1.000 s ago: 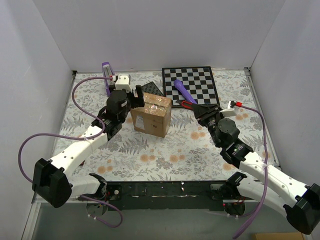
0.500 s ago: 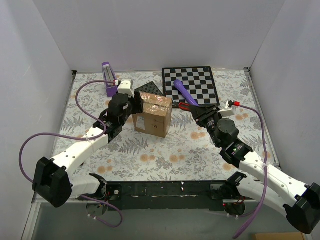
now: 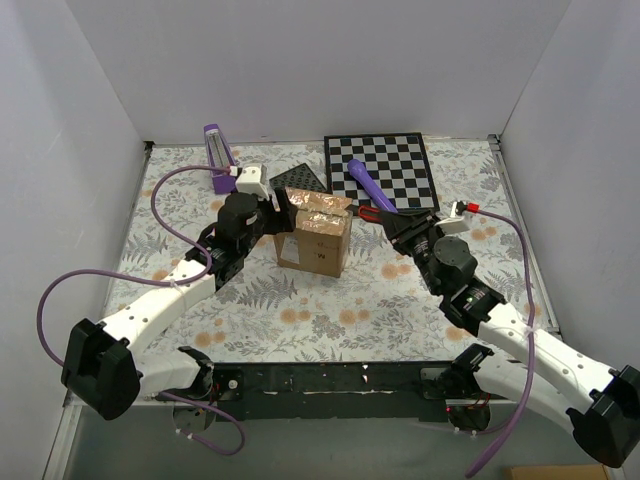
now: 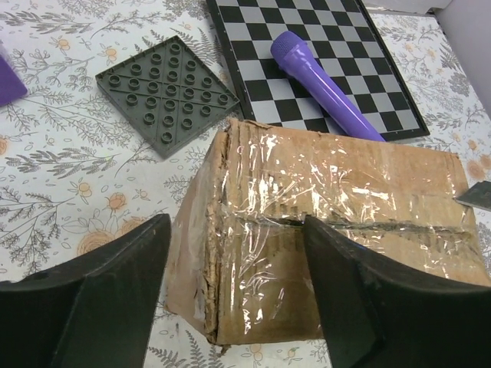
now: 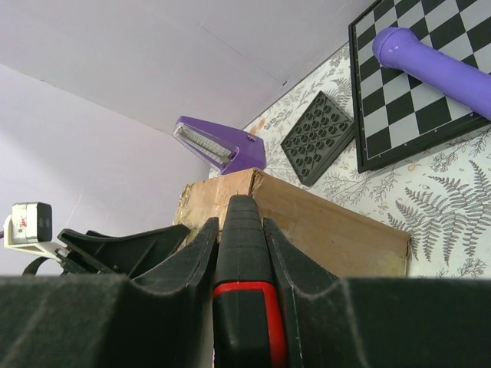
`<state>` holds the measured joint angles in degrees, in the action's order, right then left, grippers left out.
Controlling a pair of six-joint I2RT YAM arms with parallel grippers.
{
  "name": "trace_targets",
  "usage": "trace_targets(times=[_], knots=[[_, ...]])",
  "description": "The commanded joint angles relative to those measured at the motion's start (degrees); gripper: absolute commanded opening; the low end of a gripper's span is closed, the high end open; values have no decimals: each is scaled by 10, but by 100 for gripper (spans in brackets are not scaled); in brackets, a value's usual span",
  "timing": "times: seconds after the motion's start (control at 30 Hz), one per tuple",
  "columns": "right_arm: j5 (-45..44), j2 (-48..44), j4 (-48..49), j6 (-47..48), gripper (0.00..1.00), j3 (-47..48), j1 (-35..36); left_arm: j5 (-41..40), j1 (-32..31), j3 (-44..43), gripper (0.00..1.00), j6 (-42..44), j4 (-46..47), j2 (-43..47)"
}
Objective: Unpack the express box
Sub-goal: Cut the express box at the center of the board.
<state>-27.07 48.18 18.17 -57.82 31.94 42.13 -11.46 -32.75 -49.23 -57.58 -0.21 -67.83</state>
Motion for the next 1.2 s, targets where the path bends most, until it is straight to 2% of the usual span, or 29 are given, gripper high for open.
trace_targets(times=[0.0,0.13,0.23,0.37,0.43,0.6,0.73,0.8,1.0,1.17], knots=[[-34,-37,11,14,1,7,2,-33,-5,0,76,-6,-23,17],[-46,-59,-16,26,1,7,3,-57,-4,-1,84,3,-3,27],[-51,-71,-34,27,1,1,2,-26,-1,-5,86,12,20,25],[-57,-100,-46,32,1,-14,3,65,44,-24,84,-23,27,11],[-61,-107,-52,34,1,-17,3,149,67,-26,82,-51,35,6],[-55,-118,-58,41,1,-19,2,219,91,-39,79,-58,34,-18],[-45,-115,-49,43,1,-23,3,257,99,-29,69,-65,42,-25],[-34,-110,-41,43,1,-24,2,265,103,-21,59,-69,50,-25],[-21,-100,-29,42,1,-28,2,270,110,6,38,-84,77,-21],[-18,-97,-24,45,1,-25,3,271,110,19,30,-89,92,-18]])
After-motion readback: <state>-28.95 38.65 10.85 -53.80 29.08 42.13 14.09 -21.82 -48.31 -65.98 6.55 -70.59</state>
